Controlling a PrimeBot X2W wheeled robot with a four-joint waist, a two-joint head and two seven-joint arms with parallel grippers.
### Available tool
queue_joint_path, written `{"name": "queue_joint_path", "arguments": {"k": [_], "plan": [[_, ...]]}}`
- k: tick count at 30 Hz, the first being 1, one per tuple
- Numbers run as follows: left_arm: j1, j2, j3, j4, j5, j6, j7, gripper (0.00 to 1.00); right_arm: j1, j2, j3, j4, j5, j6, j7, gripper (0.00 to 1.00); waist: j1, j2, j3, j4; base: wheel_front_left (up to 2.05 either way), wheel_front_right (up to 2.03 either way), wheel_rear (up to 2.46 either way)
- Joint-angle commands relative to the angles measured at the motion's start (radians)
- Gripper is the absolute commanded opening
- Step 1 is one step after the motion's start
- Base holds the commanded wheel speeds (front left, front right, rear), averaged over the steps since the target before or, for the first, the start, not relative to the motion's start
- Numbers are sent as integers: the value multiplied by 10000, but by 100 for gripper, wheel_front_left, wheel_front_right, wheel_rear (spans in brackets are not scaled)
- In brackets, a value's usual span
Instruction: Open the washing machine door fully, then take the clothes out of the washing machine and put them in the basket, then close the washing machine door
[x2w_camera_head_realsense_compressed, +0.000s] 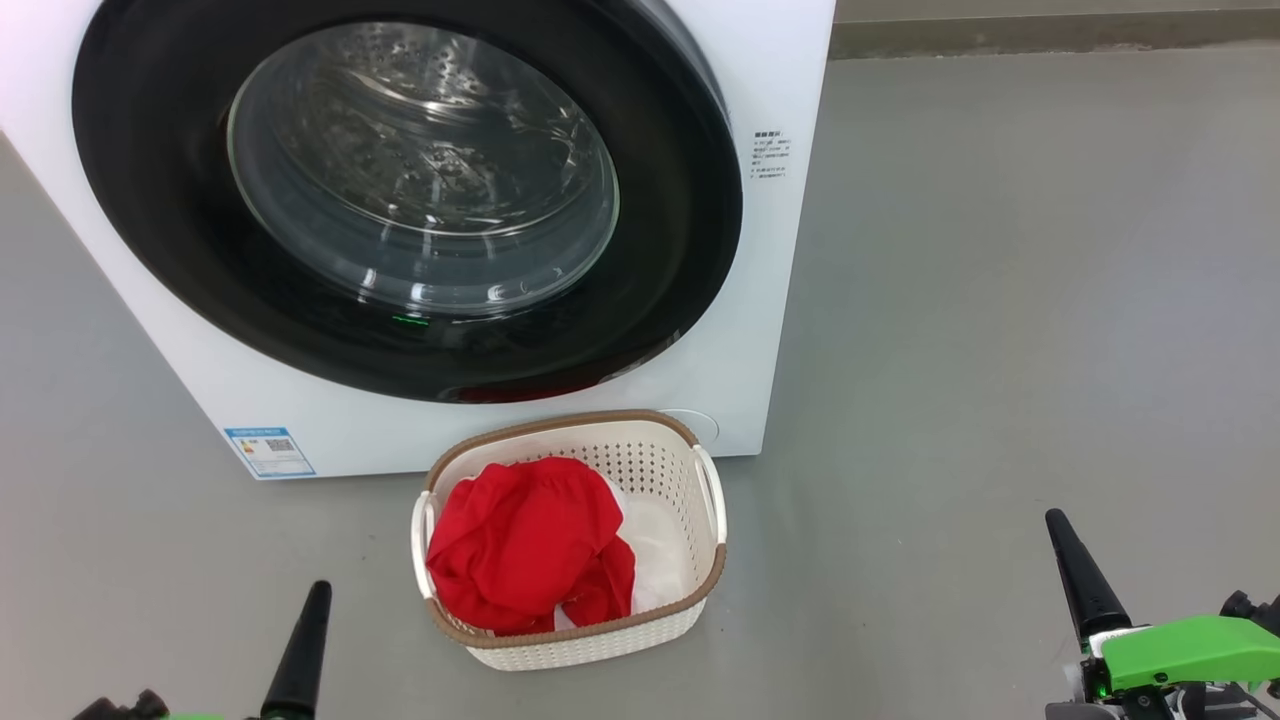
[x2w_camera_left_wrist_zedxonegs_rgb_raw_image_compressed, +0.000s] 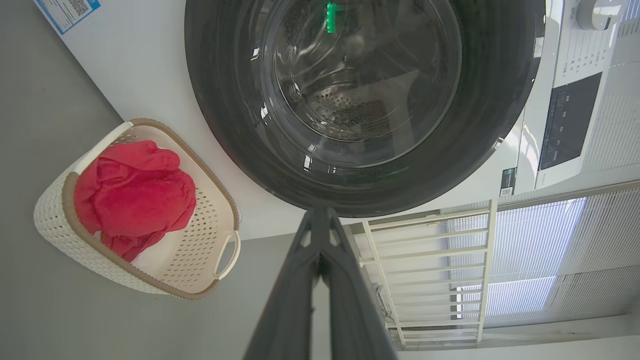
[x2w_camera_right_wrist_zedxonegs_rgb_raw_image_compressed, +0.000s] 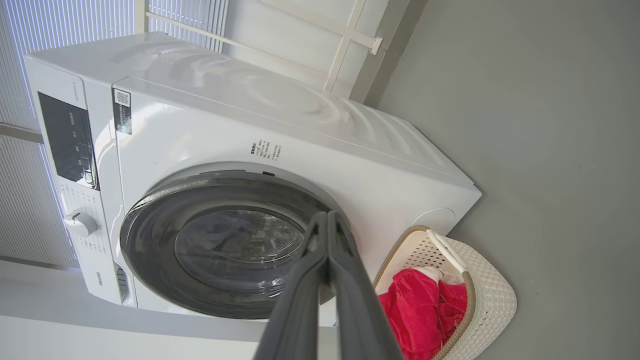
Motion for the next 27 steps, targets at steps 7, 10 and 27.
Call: {"name": "queue_joint_path", "arguments": {"k": [7,10,27], "plan": [[-680,85,391,-217,-1120,-62,327,0,-677,-193,76,-351,1040,-8,300,0,-1,-1,-31,-9,0,0,0],[-718,81,408,-217,-1333,-63,385,0,-718,-194,64,-362,1240,-8,360,0,-1,-1,-38,-11,0,0,0],[-926,52,512,-215,-2515,-69,715,0,-946,-195,-14,-425,2347,-9,702,0,-1,-1,-77,-22,0,0,0]]}}
